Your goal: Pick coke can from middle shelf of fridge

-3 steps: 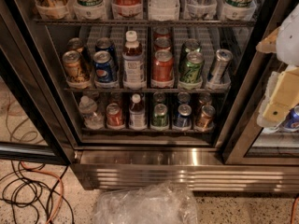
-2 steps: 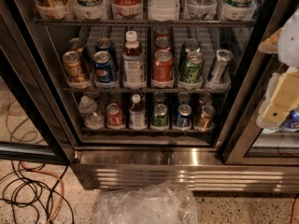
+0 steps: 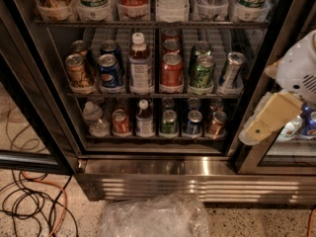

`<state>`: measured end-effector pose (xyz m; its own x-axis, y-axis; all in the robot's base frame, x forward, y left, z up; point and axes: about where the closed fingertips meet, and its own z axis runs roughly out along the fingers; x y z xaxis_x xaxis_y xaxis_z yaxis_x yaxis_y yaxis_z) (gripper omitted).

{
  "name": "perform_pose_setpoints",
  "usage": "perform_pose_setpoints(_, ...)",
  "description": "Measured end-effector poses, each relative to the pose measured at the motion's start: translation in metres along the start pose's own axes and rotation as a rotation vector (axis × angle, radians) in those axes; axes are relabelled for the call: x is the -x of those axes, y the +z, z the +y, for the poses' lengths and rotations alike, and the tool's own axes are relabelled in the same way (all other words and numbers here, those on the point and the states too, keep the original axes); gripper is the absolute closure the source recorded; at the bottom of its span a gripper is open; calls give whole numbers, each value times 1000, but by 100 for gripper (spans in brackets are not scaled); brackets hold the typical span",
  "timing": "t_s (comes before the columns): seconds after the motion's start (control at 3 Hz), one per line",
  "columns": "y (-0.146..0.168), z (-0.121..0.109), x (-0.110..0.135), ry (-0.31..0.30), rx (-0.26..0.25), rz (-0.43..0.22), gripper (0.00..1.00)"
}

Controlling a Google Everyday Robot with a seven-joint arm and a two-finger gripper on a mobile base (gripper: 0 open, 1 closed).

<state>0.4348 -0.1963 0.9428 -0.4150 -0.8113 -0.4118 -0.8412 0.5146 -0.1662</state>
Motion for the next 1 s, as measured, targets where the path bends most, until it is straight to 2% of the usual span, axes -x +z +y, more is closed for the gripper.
perform_pose_setpoints(0.33,-13,16,-22,110,-48,-54,0)
perform_pose_setpoints(0.67,-13,13,-25,179,-73,-123,0)
perform_pose_setpoints(1.0,-10,19,-22,161,-102,-159,0)
